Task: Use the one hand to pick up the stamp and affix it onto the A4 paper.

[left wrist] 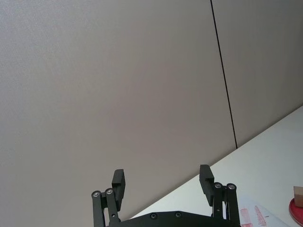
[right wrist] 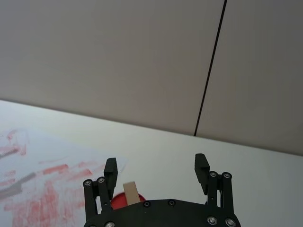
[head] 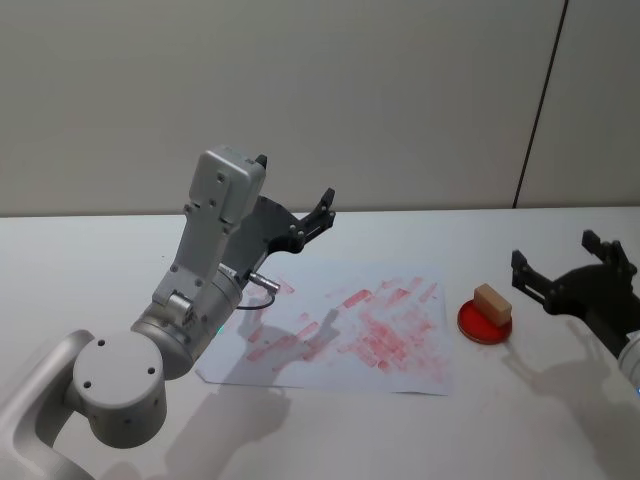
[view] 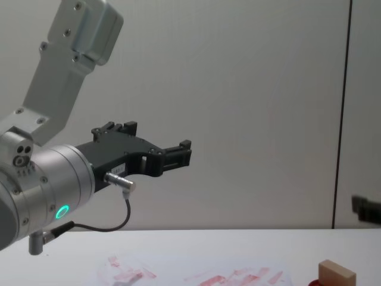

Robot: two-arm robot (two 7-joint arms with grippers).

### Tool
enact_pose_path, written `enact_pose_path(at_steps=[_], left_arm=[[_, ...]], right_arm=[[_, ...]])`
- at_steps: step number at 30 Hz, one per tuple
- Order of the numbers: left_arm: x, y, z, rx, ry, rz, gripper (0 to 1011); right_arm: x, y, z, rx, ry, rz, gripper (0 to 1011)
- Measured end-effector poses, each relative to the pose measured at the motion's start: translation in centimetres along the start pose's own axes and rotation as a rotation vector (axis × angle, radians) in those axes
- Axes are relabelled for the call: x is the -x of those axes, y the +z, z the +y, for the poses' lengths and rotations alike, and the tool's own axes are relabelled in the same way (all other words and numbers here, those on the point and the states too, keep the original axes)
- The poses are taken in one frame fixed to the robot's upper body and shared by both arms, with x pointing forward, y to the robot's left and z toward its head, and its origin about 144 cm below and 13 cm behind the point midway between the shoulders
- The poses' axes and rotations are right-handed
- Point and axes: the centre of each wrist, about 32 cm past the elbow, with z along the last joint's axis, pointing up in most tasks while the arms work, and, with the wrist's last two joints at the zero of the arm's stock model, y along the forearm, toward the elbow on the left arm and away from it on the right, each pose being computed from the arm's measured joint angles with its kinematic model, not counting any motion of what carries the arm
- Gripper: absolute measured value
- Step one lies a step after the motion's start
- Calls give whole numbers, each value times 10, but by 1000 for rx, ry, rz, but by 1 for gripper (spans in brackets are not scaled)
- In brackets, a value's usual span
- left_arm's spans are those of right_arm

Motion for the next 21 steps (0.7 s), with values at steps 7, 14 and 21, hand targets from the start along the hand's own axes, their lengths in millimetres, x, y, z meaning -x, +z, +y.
enact_pose_path(at_steps=[7,14,21], left_arm=[[0,0,0,0,0,0,1001],[0,0,0,0,0,0,1001],[0,0,0,0,0,0,1001]], right_arm=[[0,-8,3,87,-24,-25,1001],[4,-15,15,156,-22,-47,1001],[10,-20,29,191,-1,-61,1001]])
